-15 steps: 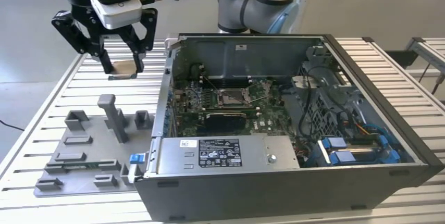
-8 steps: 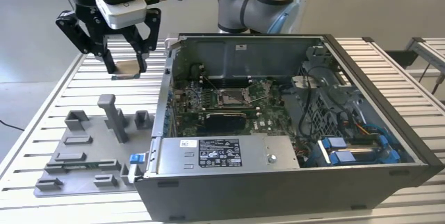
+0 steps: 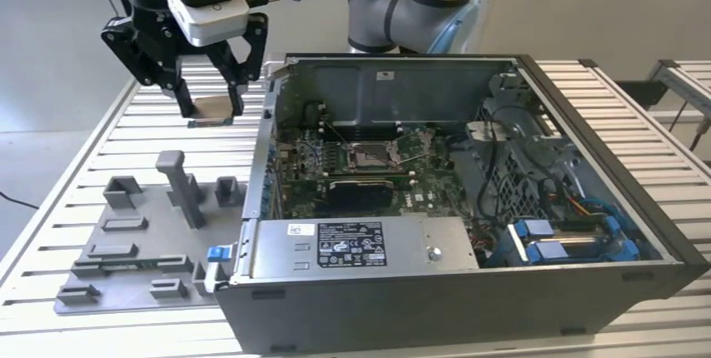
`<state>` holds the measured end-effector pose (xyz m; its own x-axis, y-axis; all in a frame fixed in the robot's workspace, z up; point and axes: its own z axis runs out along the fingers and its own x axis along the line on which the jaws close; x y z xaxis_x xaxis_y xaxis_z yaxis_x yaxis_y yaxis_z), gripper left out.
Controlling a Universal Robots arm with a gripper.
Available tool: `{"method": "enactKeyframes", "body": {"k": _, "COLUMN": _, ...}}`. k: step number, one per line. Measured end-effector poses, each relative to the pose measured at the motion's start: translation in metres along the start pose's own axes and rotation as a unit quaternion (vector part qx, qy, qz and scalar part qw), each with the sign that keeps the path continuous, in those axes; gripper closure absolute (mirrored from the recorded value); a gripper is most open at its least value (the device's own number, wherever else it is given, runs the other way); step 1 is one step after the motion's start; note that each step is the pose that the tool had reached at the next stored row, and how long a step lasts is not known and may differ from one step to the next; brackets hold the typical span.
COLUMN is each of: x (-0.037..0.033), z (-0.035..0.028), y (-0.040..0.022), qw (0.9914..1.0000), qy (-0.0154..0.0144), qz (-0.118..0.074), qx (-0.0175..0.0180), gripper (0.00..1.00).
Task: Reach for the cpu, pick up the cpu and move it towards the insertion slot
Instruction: 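Pick up the cpu and move it towards the insertion slot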
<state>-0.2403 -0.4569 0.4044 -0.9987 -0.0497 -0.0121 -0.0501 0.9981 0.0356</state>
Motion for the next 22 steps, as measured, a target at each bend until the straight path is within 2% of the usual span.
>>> {"method": "enactKeyframes", "body": {"k": 14, "x": -0.0129, "z": 0.0001, "y": -0.0006, "qw": 1.00000, "qy": 0.0000, "qz": 0.000, "qx": 0.0000, "gripper": 1.00}}
{"method": "enactKeyframes", "body": {"k": 22, "x": -0.0177, "z": 0.0002, "y": -0.0009, "qw": 1.00000, "qy": -0.0001, "qz": 0.000, "qx": -0.0001, "gripper": 1.00}}
